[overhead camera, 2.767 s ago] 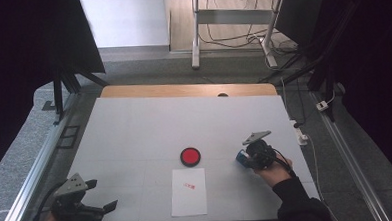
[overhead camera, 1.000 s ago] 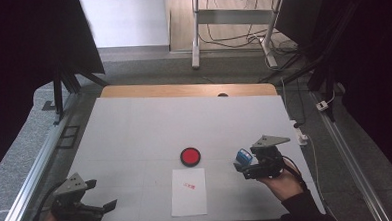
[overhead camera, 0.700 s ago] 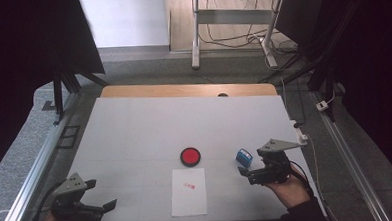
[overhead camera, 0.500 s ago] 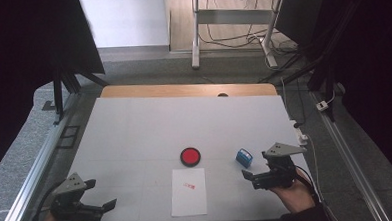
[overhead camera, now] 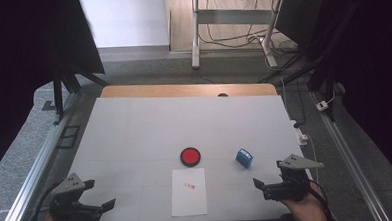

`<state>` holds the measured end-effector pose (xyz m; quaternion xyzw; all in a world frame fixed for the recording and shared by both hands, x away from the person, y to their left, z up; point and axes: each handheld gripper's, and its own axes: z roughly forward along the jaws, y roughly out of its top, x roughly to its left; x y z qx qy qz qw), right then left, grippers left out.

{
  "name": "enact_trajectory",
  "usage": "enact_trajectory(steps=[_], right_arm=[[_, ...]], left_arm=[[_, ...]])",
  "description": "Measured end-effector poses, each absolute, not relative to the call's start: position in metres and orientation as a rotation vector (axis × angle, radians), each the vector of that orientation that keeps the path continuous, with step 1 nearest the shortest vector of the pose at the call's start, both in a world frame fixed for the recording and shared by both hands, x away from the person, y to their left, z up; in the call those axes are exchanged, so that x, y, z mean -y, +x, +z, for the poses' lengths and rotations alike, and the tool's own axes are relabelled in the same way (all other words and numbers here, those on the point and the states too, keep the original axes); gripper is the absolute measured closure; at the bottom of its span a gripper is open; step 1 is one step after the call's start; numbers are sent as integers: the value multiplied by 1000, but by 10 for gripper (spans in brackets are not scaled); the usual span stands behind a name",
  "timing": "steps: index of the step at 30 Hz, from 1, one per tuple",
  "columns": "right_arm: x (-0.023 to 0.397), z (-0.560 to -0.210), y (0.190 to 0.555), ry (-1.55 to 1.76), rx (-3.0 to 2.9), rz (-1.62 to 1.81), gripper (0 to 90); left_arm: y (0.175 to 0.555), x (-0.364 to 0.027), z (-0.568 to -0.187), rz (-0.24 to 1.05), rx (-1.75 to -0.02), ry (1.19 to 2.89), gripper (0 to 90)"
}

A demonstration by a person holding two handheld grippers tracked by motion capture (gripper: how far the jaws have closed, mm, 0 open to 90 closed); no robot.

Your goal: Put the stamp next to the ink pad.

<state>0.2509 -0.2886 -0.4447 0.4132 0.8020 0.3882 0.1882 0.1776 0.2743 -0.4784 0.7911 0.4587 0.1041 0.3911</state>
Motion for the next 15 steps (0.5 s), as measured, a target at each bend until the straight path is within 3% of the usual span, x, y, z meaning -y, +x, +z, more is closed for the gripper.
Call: enact_trajectory(steps=[15], right_arm=[[302,-455,233,1266,-2263,986,0]], left_arm=[[175,-282,-479,273,-1194,2007,0]])
